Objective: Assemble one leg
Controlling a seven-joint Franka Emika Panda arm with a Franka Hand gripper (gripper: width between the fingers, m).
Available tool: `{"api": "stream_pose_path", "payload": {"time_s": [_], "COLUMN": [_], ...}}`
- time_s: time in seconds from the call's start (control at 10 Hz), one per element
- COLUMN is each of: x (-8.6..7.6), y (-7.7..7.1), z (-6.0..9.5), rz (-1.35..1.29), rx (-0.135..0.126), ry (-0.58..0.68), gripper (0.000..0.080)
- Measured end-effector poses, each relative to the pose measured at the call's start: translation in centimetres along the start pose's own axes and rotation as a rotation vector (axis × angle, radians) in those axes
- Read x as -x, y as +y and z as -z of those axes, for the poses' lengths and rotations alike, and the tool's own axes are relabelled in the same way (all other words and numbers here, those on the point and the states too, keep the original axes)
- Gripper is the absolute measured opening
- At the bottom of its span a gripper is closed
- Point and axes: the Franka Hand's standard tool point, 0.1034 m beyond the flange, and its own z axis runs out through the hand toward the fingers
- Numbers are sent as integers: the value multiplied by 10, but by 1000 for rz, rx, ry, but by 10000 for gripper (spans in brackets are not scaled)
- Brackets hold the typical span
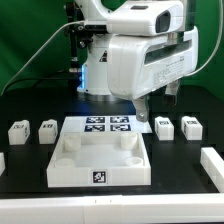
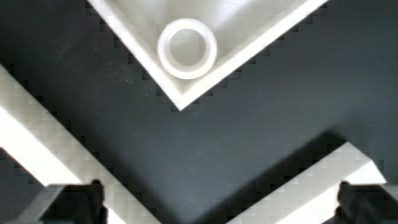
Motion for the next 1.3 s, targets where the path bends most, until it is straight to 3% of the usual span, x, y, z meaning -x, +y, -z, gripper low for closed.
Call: {"api": "stream_pose_path", "payload": {"time_s": [0.9,1.1,1.3], "x": [2,31,74], "y": [-4,-33,-44], "z": [-1,0,-6], "rz": [34,186,506], "rx": [1,1,11], "ry": [0,-9,-7], "gripper": [650,650,650]}}
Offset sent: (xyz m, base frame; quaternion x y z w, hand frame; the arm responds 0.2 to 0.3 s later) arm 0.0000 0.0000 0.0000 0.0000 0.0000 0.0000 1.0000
